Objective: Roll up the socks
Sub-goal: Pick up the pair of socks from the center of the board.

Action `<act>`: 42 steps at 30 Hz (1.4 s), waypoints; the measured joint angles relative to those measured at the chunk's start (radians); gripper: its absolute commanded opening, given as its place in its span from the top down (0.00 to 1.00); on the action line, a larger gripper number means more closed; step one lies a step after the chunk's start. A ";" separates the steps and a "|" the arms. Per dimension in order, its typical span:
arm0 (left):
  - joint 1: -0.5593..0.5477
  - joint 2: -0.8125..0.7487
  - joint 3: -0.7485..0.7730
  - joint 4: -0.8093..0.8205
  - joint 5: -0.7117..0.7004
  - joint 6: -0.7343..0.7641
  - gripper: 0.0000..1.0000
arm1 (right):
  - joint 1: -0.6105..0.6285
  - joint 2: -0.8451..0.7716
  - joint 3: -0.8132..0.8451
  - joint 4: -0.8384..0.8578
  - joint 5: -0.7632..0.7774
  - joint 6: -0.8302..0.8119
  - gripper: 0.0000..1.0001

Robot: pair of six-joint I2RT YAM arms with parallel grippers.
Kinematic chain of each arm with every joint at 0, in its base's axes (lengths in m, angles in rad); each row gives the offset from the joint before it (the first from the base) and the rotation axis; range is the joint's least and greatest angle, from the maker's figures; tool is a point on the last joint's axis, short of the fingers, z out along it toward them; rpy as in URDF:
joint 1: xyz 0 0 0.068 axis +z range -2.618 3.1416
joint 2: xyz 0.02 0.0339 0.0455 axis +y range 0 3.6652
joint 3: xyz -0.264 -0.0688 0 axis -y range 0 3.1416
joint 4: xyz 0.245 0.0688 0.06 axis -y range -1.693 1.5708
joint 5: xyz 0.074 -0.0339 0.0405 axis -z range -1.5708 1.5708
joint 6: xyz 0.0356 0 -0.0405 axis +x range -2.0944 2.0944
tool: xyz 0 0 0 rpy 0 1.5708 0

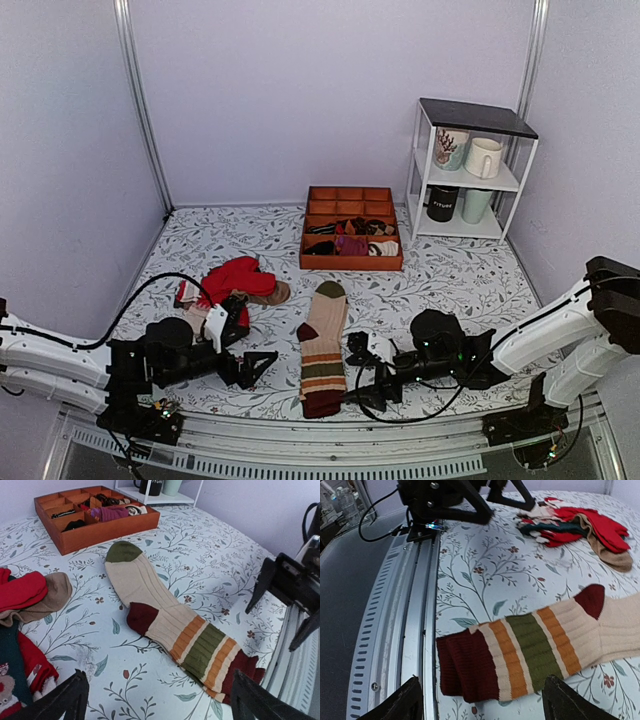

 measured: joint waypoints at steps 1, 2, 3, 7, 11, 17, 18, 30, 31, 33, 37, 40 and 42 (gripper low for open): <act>-0.004 0.018 0.000 0.008 -0.004 0.002 0.00 | 0.009 0.013 0.006 0.018 -0.012 -0.014 0.18; -0.007 0.035 0.000 0.015 -0.008 0.003 0.01 | 0.017 0.022 0.009 0.031 -0.022 -0.026 0.19; -0.011 0.056 0.000 0.022 -0.012 0.003 0.00 | 0.028 0.033 0.010 0.043 -0.035 -0.037 0.21; -0.016 0.099 -0.002 0.051 -0.025 0.004 0.00 | 0.073 0.075 0.011 0.059 -0.056 -0.054 0.24; -0.018 0.122 -0.003 0.079 -0.033 0.003 0.01 | 0.110 0.114 0.013 0.065 -0.061 -0.058 0.26; -0.018 0.166 -0.003 0.100 -0.033 0.002 0.00 | 0.121 0.185 0.040 0.068 -0.048 -0.065 0.31; -0.018 0.171 -0.003 0.101 -0.033 0.001 0.01 | 0.121 0.191 0.046 0.070 -0.039 -0.067 0.31; -0.018 0.178 -0.003 0.106 -0.028 -0.003 0.01 | 0.123 0.239 0.074 0.096 0.020 -0.087 0.38; -0.018 0.178 -0.003 0.108 -0.027 -0.003 0.01 | 0.125 0.249 0.077 0.096 0.020 -0.087 0.40; -0.018 0.182 -0.003 0.111 -0.025 -0.003 0.01 | 0.126 0.267 0.082 0.099 0.023 -0.087 0.47; -0.018 0.193 -0.003 0.111 -0.016 -0.002 0.01 | 0.127 0.291 0.084 0.106 0.045 -0.084 0.77; -0.018 0.196 -0.003 0.113 -0.007 -0.002 0.01 | 0.127 0.291 0.084 0.109 0.064 -0.074 0.99; -0.018 0.198 -0.003 0.120 -0.002 0.001 0.02 | 0.127 0.291 0.084 0.108 0.072 -0.061 1.00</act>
